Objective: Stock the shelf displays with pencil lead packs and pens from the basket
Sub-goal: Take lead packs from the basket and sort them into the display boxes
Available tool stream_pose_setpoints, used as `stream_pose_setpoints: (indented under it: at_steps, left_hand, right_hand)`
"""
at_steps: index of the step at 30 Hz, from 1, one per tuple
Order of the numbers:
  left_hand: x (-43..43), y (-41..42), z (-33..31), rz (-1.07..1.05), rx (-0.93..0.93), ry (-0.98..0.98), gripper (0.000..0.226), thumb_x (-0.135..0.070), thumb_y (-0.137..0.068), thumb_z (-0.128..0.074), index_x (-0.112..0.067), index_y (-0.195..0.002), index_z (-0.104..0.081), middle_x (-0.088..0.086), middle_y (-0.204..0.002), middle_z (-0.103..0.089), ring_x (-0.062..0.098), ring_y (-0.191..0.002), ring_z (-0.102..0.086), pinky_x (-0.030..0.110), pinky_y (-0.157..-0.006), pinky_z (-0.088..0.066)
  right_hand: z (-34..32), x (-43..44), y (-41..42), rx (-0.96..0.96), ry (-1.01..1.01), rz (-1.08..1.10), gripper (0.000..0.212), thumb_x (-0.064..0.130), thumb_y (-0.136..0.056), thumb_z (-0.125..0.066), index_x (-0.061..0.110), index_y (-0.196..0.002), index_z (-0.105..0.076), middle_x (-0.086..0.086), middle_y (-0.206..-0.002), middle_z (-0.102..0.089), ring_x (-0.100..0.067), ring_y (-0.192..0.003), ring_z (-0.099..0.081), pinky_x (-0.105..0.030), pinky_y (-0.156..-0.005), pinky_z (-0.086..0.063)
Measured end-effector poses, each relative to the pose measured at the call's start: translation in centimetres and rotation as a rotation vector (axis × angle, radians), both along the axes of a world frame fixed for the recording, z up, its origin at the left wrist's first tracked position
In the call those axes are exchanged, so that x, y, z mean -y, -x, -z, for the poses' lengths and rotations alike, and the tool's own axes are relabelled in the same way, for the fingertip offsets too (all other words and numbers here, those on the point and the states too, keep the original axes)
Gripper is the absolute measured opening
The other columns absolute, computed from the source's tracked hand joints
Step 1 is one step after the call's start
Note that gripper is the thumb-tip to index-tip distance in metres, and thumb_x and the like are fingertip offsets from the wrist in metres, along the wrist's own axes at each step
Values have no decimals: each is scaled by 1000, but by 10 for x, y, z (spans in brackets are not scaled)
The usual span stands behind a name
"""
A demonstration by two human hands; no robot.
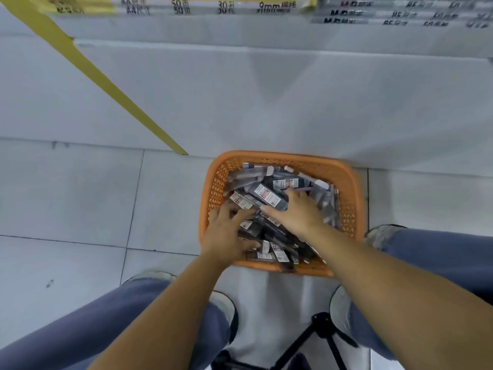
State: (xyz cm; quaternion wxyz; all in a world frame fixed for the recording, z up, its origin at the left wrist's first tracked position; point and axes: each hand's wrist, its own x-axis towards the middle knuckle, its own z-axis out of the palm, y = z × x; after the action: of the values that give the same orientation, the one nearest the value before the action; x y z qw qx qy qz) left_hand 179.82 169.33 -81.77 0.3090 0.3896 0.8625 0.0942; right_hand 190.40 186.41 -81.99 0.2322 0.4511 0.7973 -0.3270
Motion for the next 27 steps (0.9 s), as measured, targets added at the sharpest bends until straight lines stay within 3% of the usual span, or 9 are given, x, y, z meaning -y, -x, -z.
stream_pose_setpoints:
  at_steps: [2,6,9,13,16,18,21,25,27]
  left_hand:
    - [0,-3,-1,-18,-18,-26,70,-61,-74,-76,-51,-137,-48,-7,-140,-44,20,-129,-28,39,-111,-33]
    - [-7,-2,-2,-151,34,-62,47,-55,-82,-73,-43,-126,-62,-8,-132,-50,17,-123,-31,31,-103,-30]
    - [-9,0,-1,-220,28,-76,46,-46,-86,-73,-33,-129,-61,-4,-133,-53,18,-123,-38,29,-100,-33]
    - [-12,2,-1,-213,-21,-98,60,-44,-86,-73,-26,-138,-53,1,-139,-51,23,-128,-39,38,-107,-36]
    - [-19,5,-2,-145,58,-127,73,-50,-82,-75,-28,-145,-46,0,-155,-38,24,-145,-24,42,-120,-24]
    - [-23,10,1,-97,147,-78,80,-51,-84,-73,-30,-152,-37,-2,-165,-23,23,-153,-11,44,-124,-15]
    - [-30,20,5,-20,159,2,77,-49,-88,-70,-28,-153,-34,0,-165,-22,26,-152,-13,44,-123,-16]
    - [-36,30,8,-110,158,-6,68,-50,-84,-74,-27,-143,-50,3,-146,-37,25,-136,-33,42,-116,-30]
    - [-35,32,10,-78,144,26,68,-54,-84,-72,-27,-143,-50,3,-141,-41,25,-133,-35,41,-114,-31]
  right_hand:
    - [0,-9,4,16,63,-47,94,81,-75,-52,18,-142,-40,-8,-142,-52,-29,-127,-51,-38,-97,-46]
    - [-5,-29,-3,-71,279,54,50,47,-84,-71,24,-125,-54,1,-122,-65,-15,-97,-61,-26,-76,-47]
    - [-6,-38,-16,-187,318,149,53,24,-82,-77,22,-130,-53,3,-119,-65,-14,-103,-60,-22,-75,-43]
    - [-8,-45,-30,-219,393,278,70,7,-78,-78,24,-138,-47,7,-107,-65,-5,-92,-60,-18,-68,-45]
    - [-10,-48,-31,-153,440,277,80,12,-75,-81,33,-141,-40,4,-114,-62,-11,-90,-63,-25,-66,-52]
    - [-13,-46,-27,-116,454,259,78,36,-73,-82,37,-138,-40,7,-121,-57,-15,-93,-64,-28,-65,-51]
    - [-10,-41,-20,-117,368,230,77,59,-74,-74,32,-139,-43,3,-136,-51,-20,-111,-58,-35,-83,-50]
    - [-5,-38,-14,-231,335,313,52,39,-75,-81,29,-118,-54,0,-131,-58,-19,-107,-60,-42,-91,-52]
    - [-6,-43,-14,-221,352,309,54,35,-73,-83,28,-119,-54,1,-132,-56,-19,-110,-57,-40,-93,-49]
